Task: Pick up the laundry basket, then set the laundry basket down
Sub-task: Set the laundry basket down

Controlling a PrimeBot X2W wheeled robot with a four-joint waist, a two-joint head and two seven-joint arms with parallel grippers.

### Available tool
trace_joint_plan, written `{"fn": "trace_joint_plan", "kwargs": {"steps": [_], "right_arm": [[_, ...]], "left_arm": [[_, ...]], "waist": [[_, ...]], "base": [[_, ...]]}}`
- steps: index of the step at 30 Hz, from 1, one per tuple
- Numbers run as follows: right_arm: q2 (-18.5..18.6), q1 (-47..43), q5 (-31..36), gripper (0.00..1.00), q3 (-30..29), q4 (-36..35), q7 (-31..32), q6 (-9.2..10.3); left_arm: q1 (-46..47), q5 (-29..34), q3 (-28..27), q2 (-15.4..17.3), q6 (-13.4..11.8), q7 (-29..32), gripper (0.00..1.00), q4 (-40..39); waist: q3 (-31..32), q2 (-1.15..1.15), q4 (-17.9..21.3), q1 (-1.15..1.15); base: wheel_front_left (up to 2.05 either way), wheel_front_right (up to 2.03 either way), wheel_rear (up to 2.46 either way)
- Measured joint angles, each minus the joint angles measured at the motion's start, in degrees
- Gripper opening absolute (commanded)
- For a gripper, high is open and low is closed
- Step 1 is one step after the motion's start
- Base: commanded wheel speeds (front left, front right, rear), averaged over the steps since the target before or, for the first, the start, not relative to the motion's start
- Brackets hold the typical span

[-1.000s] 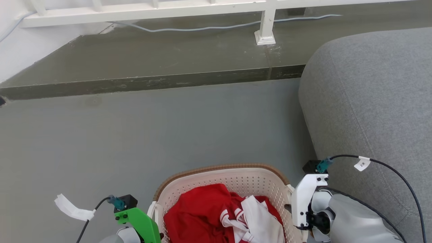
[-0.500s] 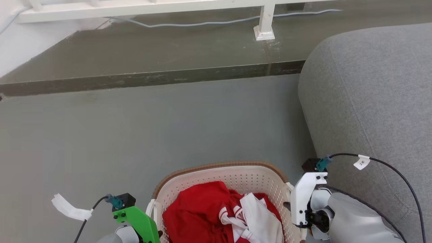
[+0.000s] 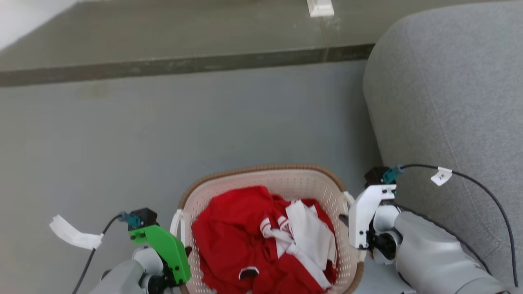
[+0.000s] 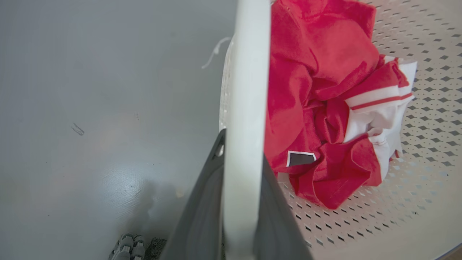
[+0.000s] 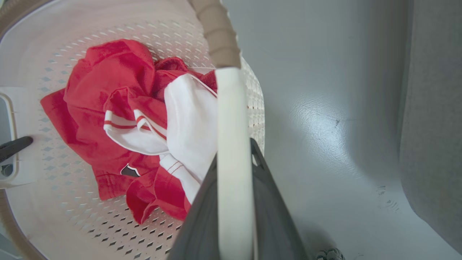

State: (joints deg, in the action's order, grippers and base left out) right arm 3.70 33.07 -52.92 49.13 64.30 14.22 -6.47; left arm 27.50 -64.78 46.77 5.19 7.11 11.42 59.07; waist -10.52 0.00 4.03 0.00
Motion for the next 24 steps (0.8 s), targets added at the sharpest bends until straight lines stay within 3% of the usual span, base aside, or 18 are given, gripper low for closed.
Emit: {"fn": "trace_joint_plan", "kwargs": {"steps": [24], "right_arm": [[0.00,9.06,1.08,0.00,-0.90,-0.57,-10.50,-0.01]], "left_arm": [[10.20,2.04,-0.04,2.05,0.00,-8.62,0.00,-1.77]], "waist": [[-17.52,0.00,0.64,0.01]], "base": [[0.00,0.00,0.00]]}}
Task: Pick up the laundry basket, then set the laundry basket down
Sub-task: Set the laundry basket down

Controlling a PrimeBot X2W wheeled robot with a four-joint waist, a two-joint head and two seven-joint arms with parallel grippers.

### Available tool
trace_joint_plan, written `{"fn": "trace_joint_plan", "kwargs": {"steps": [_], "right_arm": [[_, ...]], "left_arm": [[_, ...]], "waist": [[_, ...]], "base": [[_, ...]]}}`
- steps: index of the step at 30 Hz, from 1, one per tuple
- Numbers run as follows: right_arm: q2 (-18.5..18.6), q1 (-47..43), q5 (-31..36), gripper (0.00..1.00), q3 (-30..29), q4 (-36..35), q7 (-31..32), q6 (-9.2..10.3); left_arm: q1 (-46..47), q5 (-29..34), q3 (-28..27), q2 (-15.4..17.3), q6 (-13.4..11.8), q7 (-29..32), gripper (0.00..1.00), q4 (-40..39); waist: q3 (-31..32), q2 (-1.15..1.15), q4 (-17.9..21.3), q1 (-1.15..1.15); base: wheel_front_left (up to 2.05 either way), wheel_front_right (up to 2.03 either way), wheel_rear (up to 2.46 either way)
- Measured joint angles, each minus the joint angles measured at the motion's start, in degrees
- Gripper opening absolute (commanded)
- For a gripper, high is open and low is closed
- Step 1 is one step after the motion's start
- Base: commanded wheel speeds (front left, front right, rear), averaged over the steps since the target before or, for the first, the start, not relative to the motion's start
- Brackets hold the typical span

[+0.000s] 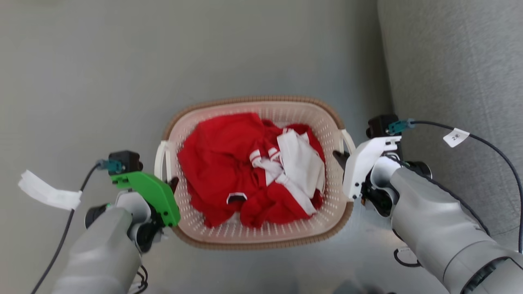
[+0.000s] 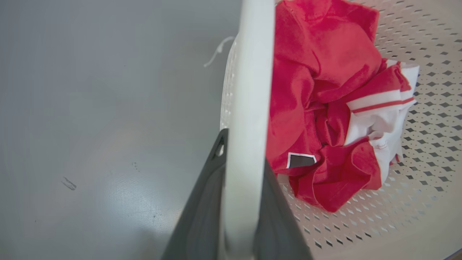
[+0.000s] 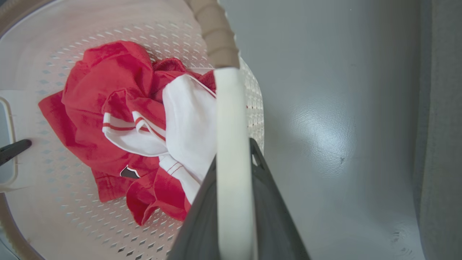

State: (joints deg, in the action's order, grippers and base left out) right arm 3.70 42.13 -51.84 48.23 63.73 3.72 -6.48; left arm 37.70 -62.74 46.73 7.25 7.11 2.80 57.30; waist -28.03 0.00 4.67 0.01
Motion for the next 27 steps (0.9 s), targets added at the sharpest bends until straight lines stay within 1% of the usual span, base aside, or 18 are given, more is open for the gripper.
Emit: {"fn": "trace_joint_plan", "kwargs": {"steps": [7,13,19,27], "right_arm": [[0.02,2.36,0.51,0.00,-0.32,-0.14,-3.45,0.00],[0.02,4.58,0.59,0.00,-0.38,-0.13,-5.05,0.00],[0.03,7.39,1.07,0.00,-0.59,-0.14,-7.72,-0.01],[0.01,7.85,1.08,0.00,-0.32,0.05,-9.59,-0.01]], "left_arm": [[3.11,0.59,-0.01,0.26,0.00,-2.11,0.00,-0.12],[5.73,0.93,0.04,0.51,0.00,-3.03,0.00,-0.09],[8.43,1.19,-0.21,0.56,0.00,-5.70,0.00,-0.10],[9.18,1.19,0.04,0.54,0.01,-7.25,0.00,0.45]], "waist": [[-5.45,0.00,-0.16,0.00],[-10.17,0.00,-0.41,0.00],[-14.66,0.00,-0.68,0.01],[-18.88,0.00,-0.87,0.01]], "base": [[0.00,0.00,0.00],[0.00,0.00,0.00],[0.00,0.00,0.00],[0.00,0.00,0.00]]}}
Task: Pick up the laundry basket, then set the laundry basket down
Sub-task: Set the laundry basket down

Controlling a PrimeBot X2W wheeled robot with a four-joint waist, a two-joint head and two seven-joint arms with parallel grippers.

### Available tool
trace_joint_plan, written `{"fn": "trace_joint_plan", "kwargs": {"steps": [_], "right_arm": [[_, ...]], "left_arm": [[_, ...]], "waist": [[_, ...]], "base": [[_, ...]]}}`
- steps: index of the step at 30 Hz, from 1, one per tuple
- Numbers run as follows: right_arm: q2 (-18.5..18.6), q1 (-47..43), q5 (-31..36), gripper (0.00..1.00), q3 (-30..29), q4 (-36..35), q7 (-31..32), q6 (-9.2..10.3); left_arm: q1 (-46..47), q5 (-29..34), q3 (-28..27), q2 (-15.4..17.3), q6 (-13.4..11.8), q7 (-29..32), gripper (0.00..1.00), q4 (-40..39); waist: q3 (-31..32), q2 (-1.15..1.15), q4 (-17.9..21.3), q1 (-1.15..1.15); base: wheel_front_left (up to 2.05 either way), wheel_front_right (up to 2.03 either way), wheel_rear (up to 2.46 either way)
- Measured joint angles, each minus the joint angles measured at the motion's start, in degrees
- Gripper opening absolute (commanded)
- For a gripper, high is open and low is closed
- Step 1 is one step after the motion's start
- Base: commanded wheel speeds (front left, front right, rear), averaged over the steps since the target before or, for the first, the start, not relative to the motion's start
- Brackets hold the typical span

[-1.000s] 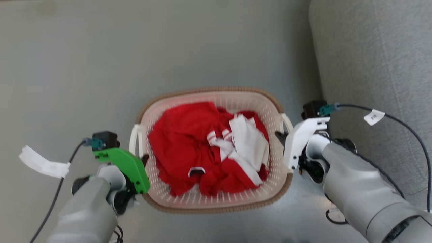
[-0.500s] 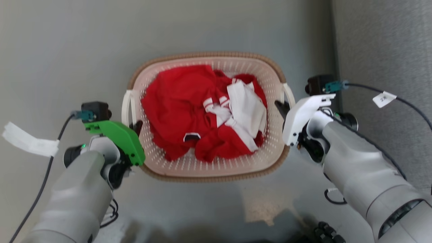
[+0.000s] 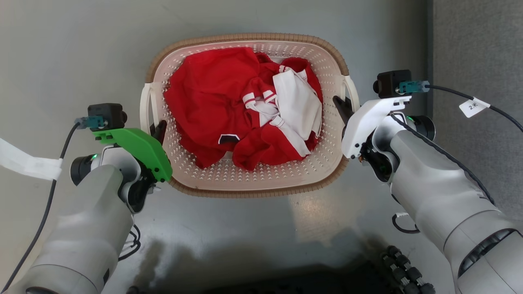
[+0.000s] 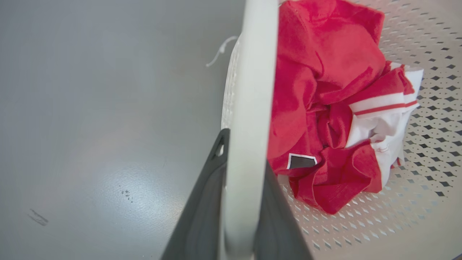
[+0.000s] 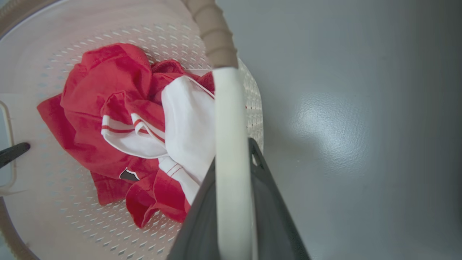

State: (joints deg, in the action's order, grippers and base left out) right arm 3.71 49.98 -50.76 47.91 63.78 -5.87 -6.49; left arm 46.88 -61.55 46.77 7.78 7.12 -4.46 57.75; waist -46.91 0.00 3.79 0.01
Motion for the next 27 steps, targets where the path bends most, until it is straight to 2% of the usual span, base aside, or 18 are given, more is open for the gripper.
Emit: {"fn": "trace_joint_plan", "kwargs": {"steps": [27], "right_arm": [[0.35,1.59,-1.69,0.00,1.16,0.14,-3.69,-0.01]], "left_arm": [[3.41,-0.01,1.44,-0.49,0.42,-3.24,0.00,1.79]], "waist": [[-5.63,0.00,-0.36,-0.01]], "base": [[0.00,0.00,0.00]]}}
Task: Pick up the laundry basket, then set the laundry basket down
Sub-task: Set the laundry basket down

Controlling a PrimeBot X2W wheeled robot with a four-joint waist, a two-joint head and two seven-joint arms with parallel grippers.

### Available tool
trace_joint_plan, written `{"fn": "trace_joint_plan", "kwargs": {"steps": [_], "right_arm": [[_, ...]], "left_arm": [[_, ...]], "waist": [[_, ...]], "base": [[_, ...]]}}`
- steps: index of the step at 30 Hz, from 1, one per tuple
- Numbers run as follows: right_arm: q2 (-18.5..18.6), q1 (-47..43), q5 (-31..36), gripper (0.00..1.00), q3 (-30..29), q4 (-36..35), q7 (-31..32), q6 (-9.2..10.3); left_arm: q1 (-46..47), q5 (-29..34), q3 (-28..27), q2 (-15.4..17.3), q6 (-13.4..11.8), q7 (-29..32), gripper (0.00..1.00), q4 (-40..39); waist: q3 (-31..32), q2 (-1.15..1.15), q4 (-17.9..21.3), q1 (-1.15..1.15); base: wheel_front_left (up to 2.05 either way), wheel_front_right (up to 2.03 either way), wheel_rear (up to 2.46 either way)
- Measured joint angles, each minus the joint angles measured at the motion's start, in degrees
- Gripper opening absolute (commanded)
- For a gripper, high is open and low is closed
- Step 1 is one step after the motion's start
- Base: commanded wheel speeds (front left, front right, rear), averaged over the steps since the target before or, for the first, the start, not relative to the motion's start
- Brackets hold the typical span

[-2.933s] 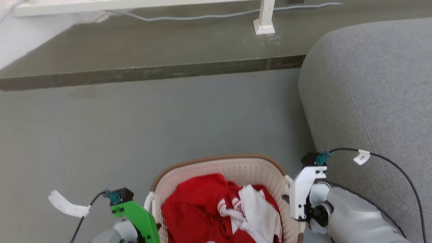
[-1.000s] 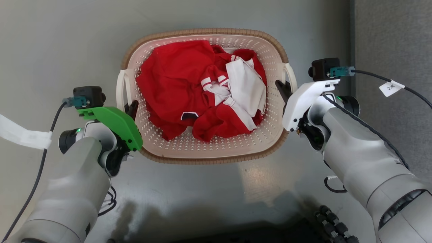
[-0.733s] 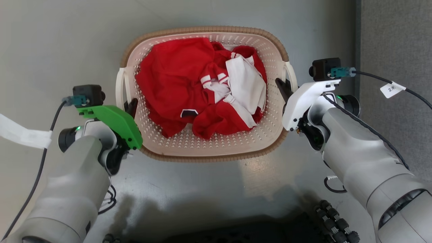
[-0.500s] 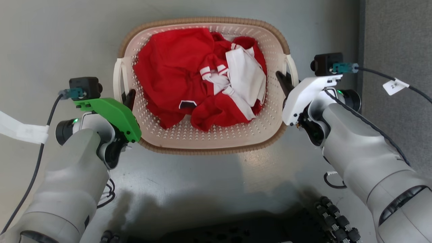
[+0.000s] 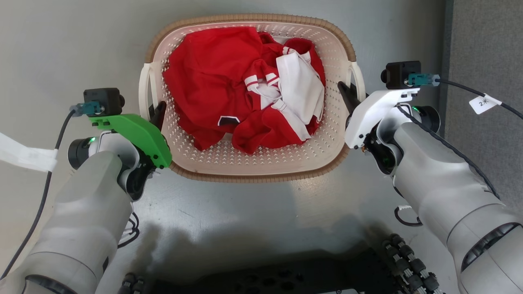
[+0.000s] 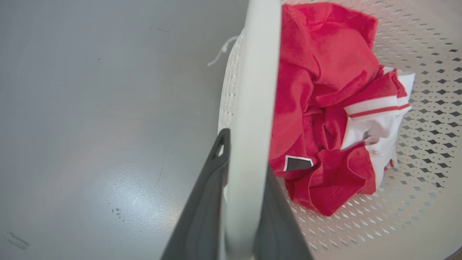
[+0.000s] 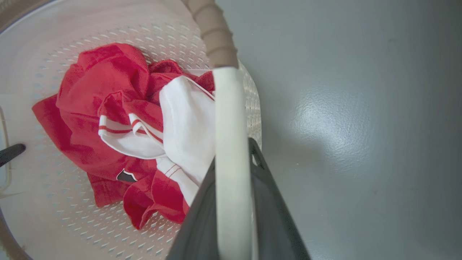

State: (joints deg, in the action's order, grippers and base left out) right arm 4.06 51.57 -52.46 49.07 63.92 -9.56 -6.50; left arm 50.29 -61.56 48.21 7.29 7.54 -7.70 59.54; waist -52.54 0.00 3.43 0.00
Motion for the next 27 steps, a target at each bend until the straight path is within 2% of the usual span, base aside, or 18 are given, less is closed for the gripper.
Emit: {"fn": "trace_joint_plan", "kwargs": {"steps": [1,2,3,4,5,16,27], "right_arm": [[0.04,0.00,-0.05,0.02,0.05,0.00,0.00,0.00],[0.09,0.01,-0.08,0.16,0.12,-0.01,0.01,0.00],[0.11,0.01,-0.20,0.45,0.21,-0.01,0.02,-0.02],[0.09,0.00,-0.51,0.89,0.47,-0.02,0.11,-0.16],[-0.04,-0.02,-0.64,1.00,0.76,-0.02,0.15,-0.33],[-0.51,-0.01,-1.10,1.00,1.90,-0.20,0.53,-0.63],[-0.53,-0.16,-2.16,1.00,3.38,0.04,0.02,-0.63]], "left_arm": [[0.01,0.00,0.04,0.00,0.01,0.00,0.00,0.18],[0.03,-0.01,0.04,-0.05,0.01,0.00,0.25,0.30],[0.13,-0.10,0.02,-0.16,0.01,0.01,0.77,0.40],[0.32,-0.22,0.03,-0.55,0.01,0.08,1.00,0.63],[0.34,-0.25,0.07,-0.75,0.01,0.09,1.00,0.96],[0.54,-0.70,0.82,-0.77,0.01,0.15,1.00,1.66],[0.36,-1.38,1.31,-0.59,0.01,-0.94,1.00,2.92]], "waist": [[-0.06,0.00,-0.02,0.00],[-0.13,0.00,-0.03,0.00],[-0.19,0.00,-0.05,0.00],[-0.25,0.00,-0.06,0.00],[-0.28,0.00,-0.06,0.00],[0.04,0.00,-0.06,0.00],[3.10,0.00,0.44,0.00]], "base": [[0.00,0.00,0.00],[0.00,0.00,0.00],[0.00,0.00,0.00],[0.00,0.00,0.00],[0.00,0.00,0.00],[0.00,0.00,0.00],[0.00,0.00,0.00]]}}
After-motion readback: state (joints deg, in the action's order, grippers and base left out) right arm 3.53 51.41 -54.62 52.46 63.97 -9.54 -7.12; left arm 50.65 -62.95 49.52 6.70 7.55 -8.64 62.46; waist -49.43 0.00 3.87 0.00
